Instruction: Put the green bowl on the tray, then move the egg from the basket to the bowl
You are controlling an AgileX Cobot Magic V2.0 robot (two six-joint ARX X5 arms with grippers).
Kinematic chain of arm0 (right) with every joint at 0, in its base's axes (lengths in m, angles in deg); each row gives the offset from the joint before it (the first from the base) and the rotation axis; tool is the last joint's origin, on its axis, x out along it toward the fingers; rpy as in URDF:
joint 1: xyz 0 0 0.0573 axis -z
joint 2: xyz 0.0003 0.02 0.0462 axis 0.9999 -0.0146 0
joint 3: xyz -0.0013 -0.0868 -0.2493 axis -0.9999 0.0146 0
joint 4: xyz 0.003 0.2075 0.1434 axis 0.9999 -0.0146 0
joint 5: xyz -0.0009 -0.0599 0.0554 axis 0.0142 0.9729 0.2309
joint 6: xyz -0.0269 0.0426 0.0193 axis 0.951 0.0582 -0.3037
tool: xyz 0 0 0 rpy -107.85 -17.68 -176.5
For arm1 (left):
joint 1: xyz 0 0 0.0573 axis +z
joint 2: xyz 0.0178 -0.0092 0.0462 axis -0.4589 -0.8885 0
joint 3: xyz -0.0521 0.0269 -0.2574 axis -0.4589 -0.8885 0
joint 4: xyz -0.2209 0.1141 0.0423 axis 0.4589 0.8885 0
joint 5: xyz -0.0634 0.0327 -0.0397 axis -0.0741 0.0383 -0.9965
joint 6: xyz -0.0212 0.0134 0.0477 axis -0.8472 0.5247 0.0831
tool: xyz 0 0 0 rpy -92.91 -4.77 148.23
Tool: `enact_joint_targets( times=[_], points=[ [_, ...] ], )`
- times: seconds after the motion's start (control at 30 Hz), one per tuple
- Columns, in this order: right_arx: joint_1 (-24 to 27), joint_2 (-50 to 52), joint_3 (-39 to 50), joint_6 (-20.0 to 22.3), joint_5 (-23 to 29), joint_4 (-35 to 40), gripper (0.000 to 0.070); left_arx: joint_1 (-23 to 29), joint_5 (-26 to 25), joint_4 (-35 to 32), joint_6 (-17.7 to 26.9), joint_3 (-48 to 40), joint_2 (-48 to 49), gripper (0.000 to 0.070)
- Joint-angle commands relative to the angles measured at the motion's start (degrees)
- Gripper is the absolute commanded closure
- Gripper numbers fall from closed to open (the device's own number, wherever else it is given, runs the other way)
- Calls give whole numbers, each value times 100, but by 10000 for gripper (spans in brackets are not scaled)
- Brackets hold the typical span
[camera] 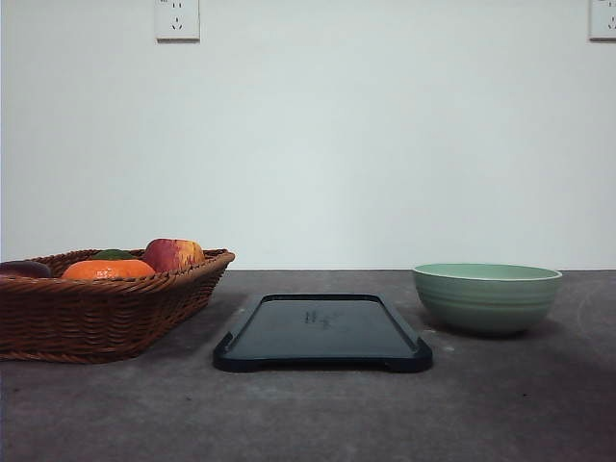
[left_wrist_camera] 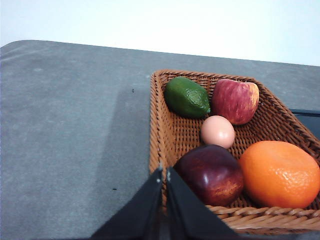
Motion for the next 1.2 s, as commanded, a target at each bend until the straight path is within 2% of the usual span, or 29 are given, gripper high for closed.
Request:
enact_joint_targets(
  times=[0.0, 0.13, 0.4, 0.53, 0.63, 0.83, 0.93, 1.17],
  points=[
    [-2, 0, 24, -53, -23, 21, 683, 0, 2, 11, -176, -107, 6, 700],
    [-7, 0, 24, -569, -74, 13, 683, 0, -9, 11, -1075, -107, 7, 700],
    [-7, 0, 24, -2321, -32, 34, 690, 0, -19, -5, -3069, -107, 6, 700],
    [-7, 0, 17, -2999, -34, 120, 690, 0, -17, -223, -3977, -83, 5, 700],
    [-7, 0, 17, -3168, -58, 486, 690, 0, -13, -664, -3949, -81, 4, 700],
    [-7, 0, 10, -3041, -47, 1484, 691, 0, -15, -1610, -2765, -65, 4, 700],
    [-7, -2, -19, -2877, -47, 1780, 692, 0, -13, -1941, -2522, 2, -5, 700],
    [-7, -117, -534, -2225, -17, 1759, 693, 0, -11, -1959, -2087, 381, -58, 700]
  ],
)
